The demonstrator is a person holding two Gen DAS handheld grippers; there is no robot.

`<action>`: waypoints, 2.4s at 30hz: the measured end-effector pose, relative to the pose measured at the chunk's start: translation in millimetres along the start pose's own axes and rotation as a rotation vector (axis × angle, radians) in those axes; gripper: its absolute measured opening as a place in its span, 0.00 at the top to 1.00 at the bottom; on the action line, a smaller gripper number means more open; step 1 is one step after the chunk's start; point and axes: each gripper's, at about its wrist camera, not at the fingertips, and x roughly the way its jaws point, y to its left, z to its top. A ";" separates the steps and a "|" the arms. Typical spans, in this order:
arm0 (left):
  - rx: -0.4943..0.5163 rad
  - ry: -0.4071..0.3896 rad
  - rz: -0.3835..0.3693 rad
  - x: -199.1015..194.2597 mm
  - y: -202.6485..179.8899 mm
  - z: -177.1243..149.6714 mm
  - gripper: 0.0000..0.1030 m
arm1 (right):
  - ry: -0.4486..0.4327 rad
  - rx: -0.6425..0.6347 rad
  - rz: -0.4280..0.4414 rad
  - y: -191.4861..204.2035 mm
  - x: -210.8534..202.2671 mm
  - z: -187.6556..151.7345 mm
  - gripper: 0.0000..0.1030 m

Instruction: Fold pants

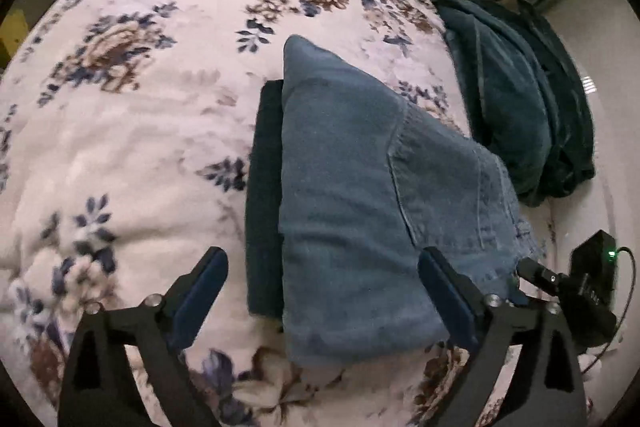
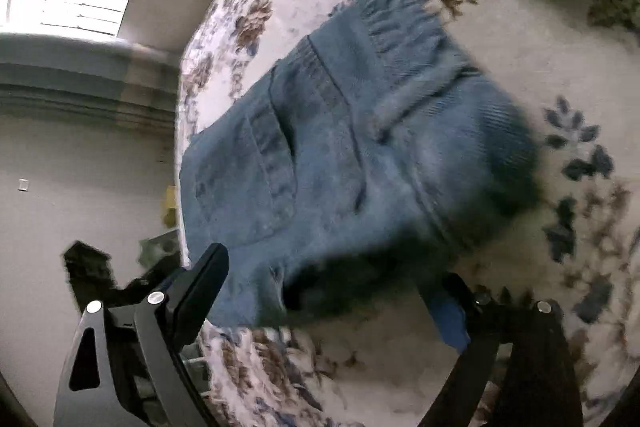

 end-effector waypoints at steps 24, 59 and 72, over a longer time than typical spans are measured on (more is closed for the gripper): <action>0.188 -0.325 0.314 -253.5 -192.0 -135.4 0.01 | -0.441 -0.458 -0.616 152.9 -395.8 -199.9 0.00; 0.143 -0.458 0.375 -477.3 -228.4 -329.6 0.00 | -0.581 -0.660 -0.492 248.0 -697.0 -485.6 0.00; 0.116 -0.418 0.392 -468.9 -216.0 -327.5 0.00 | -0.493 -0.638 -0.462 252.0 -665.5 -469.4 0.00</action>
